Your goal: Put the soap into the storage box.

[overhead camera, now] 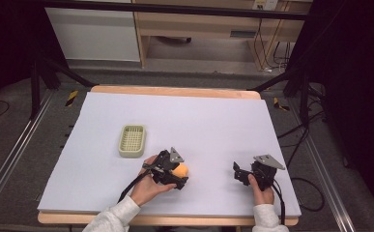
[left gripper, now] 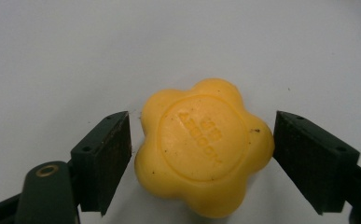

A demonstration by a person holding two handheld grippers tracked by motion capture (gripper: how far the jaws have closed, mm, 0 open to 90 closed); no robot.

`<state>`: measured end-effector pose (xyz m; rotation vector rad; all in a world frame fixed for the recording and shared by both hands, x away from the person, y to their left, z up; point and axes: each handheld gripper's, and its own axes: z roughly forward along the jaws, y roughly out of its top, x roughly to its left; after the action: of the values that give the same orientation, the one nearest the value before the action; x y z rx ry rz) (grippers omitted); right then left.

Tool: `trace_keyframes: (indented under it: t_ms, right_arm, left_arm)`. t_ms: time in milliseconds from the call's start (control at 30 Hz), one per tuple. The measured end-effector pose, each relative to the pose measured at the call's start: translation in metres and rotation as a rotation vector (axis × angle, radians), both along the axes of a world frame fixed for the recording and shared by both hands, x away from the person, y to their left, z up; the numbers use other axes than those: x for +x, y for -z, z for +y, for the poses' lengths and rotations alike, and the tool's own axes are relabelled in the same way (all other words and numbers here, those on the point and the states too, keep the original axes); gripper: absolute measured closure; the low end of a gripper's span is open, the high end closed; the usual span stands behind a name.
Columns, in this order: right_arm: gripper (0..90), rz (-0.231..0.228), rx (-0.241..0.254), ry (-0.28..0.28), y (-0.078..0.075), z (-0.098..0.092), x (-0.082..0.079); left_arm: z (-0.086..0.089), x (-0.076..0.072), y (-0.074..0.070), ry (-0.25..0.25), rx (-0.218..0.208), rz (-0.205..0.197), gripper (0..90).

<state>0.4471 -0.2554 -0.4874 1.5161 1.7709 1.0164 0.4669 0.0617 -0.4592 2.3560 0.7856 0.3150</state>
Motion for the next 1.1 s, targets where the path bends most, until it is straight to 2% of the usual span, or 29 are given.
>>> trace_keyframes:
  t_ms: [167,233,500,733,1100]
  right_arm:
    - [3.0,0.002,0.0,-0.001,0.0,0.0,0.0]
    - [3.0,0.003,0.0,-0.001,0.0,0.0,0.0]
    - [3.0,0.004,0.0,-0.002,0.0,0.0,0.0]
    - [3.0,0.005,0.001,-0.002,0.0,0.0,0.0]
    - [3.0,0.007,0.001,-0.002,0.0,0.0,0.0]
  left_arm:
    - [-0.002,0.001,0.003,-0.008,0.006,0.008,21.6]
    - [-0.001,0.002,0.004,0.0,0.024,0.012,22.2]
    - [-0.003,0.004,0.008,0.008,0.03,0.031,24.8]
    - [-0.005,0.003,0.01,0.007,0.045,0.025,25.7]
    - [-0.005,0.003,0.01,0.003,0.044,0.025,26.2]
